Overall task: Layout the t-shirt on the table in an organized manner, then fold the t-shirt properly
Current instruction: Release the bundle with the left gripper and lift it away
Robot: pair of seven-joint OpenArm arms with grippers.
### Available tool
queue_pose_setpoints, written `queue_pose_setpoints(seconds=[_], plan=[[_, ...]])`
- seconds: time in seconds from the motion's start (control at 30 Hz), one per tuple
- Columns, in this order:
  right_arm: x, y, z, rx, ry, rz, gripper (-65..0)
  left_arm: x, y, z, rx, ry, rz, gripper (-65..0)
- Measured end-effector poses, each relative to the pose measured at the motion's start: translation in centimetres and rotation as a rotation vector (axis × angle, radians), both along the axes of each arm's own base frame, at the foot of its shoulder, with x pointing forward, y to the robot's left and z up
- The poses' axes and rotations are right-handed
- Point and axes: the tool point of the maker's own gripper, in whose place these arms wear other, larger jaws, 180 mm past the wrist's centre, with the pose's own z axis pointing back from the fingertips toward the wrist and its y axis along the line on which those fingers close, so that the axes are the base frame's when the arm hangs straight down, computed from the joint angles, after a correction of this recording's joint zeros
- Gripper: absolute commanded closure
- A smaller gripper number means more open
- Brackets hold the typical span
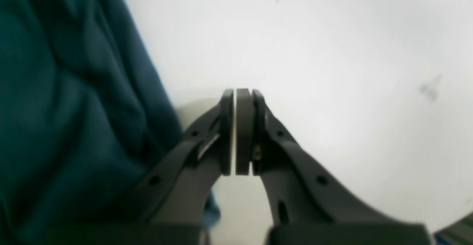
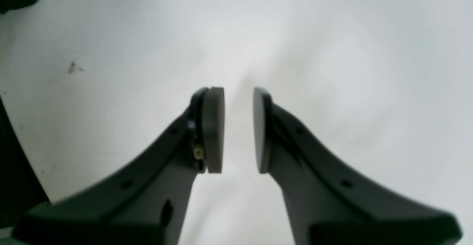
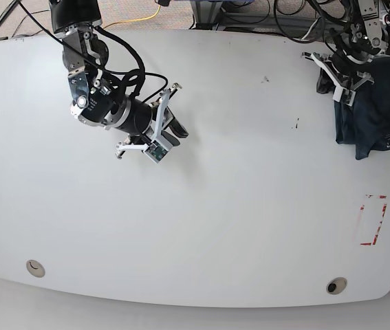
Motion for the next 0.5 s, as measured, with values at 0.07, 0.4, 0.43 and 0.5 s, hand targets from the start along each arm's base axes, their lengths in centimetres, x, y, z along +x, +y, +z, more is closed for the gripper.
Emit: queue_pose_setpoints(seconds=[0.07,0.4,0.43,0.5], plan=[[0.0,0.0,-0.1,-0.002,0.002,-0.002,-12.4,-0.3,0.5,0.0,0.004,0.0,0.012,0.0],[0.0,0.0,0.0,0.001,0.002,-0.001,-12.4,-1.4,7.1,0.0,0.056,0.009,0.155,0.0],[0.0,0.0,0.0,0.0,0.002,-0.001,-12.4,-1.2,7.6,0.1,0.065,0.009,0.154,0.0],[-0.1,0.0,-0.1,0.0,0.003,-0.001,-12.4,-0.7,8.9,0.1,0.078,0.011,0.17,0.0]])
